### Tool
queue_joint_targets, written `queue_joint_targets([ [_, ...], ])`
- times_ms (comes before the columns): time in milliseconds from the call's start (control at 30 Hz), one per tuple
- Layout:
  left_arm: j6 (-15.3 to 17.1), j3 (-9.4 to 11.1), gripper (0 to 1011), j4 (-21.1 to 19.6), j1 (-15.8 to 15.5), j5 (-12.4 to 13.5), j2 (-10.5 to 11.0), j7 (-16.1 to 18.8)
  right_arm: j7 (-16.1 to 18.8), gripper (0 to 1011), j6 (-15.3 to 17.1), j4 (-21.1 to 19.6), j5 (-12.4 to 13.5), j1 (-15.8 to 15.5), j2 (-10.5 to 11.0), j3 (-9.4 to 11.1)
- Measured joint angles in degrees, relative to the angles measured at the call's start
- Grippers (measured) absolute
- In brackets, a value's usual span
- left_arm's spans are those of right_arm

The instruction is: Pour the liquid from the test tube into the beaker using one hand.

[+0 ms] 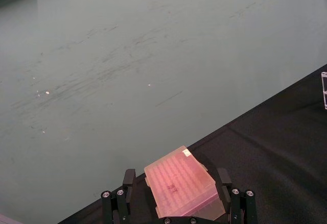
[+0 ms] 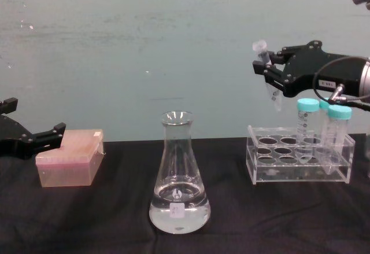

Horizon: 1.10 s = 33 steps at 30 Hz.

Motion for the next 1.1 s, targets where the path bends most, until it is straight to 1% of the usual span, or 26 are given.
queue_joint_targets([
  [233,0.0,0.0,1000,0.0,0.0,0.0,0.0,0.0,3.1,198,2.7,1.8,2.1,0.0,-1.1,1.3],
  [433,0.0,0.0,1000,0.0,0.0,0.0,0.0,0.0,4.4,198,3.7,3.1,2.2,0.1,-1.8,1.9],
  [833,0.0,0.0,1000,0.0,0.0,0.0,0.0,0.0,5.6,198,5.0,4.5,1.6,0.1,-2.5,2.4],
  [1100,0.0,0.0,1000,0.0,0.0,0.0,0.0,0.0,6.7,198,6.0,5.4,2.5,0.1,-2.8,2.8],
])
